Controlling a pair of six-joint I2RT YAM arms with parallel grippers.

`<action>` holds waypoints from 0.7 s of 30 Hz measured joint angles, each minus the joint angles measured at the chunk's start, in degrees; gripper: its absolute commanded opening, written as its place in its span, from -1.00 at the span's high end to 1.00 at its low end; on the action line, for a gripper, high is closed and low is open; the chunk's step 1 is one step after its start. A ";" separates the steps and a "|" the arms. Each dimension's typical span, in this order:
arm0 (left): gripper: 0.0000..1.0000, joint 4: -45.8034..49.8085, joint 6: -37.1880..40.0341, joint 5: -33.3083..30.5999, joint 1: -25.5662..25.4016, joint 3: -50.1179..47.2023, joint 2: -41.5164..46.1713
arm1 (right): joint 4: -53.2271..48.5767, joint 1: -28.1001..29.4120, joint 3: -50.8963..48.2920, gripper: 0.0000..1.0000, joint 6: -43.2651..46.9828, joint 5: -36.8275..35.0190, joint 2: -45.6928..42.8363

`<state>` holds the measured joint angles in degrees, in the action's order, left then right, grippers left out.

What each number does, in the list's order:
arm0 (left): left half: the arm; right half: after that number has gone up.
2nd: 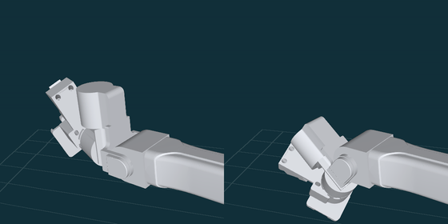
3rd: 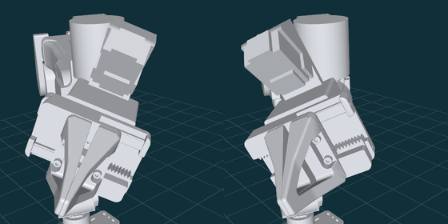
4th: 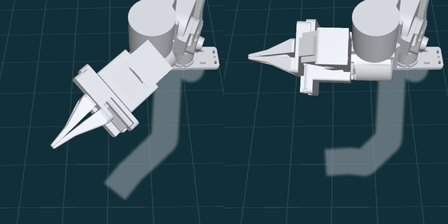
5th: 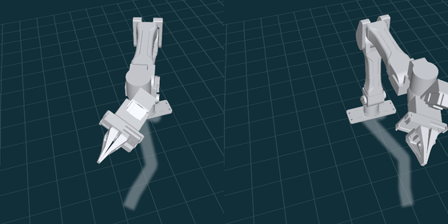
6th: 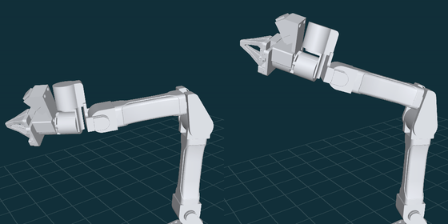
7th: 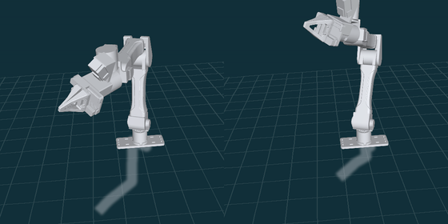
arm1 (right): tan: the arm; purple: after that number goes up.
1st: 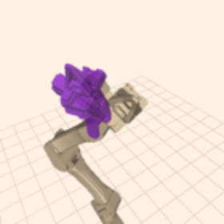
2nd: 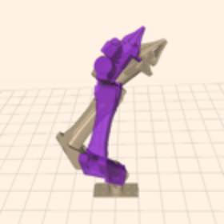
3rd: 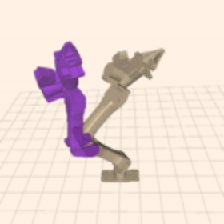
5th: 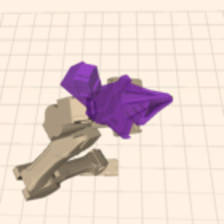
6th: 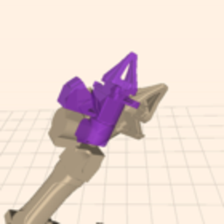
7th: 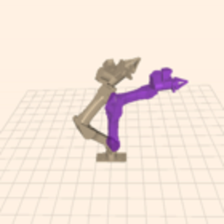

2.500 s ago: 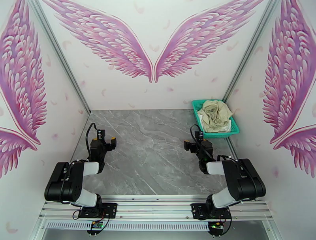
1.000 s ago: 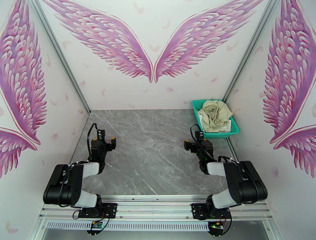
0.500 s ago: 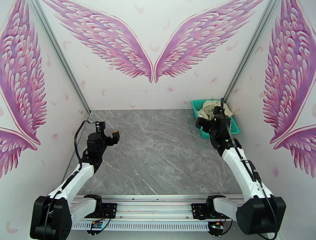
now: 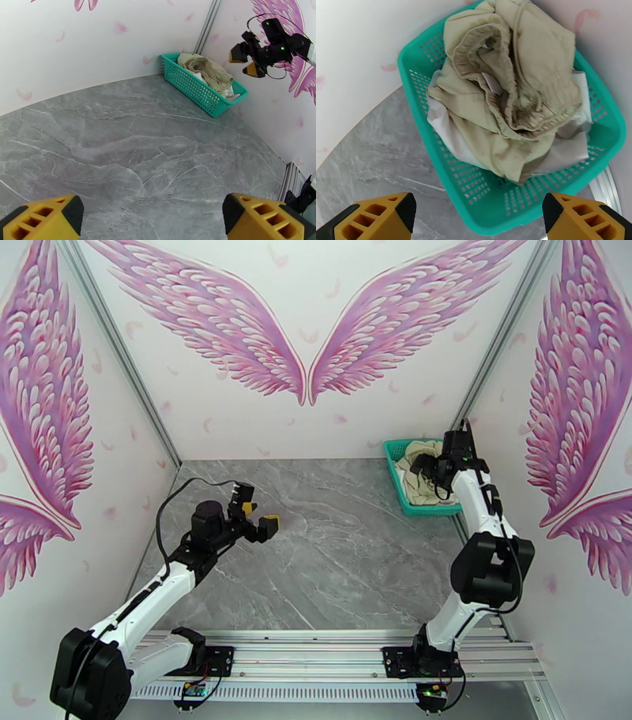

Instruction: Fold and stack the mixed laundry pile

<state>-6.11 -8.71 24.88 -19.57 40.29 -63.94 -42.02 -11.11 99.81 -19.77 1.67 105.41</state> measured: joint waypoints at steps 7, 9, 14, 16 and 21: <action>-0.97 1.07 0.85 2.14 -0.11 1.46 -2.95 | 1.07 1.20 6.43 -0.27 -2.71 2.47 6.67; -0.98 1.68 1.07 2.49 -0.11 1.95 -3.26 | 1.99 1.22 6.43 -0.21 -3.65 3.45 8.35; -0.97 2.60 1.11 2.73 -0.35 2.51 -3.34 | 3.10 1.20 7.98 -0.16 -5.53 5.77 14.38; -0.97 2.69 0.98 2.71 -0.44 2.51 -3.45 | 3.41 1.20 8.72 -0.11 -5.99 6.56 16.24; -0.97 2.64 0.66 2.64 -0.59 2.51 -4.07 | 4.72 1.20 11.63 -0.01 -7.28 8.83 20.06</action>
<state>-3.46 -8.05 27.53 -20.16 42.81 -68.01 -37.30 -9.91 111.44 -27.05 10.50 125.47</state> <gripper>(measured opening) 0.987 0.525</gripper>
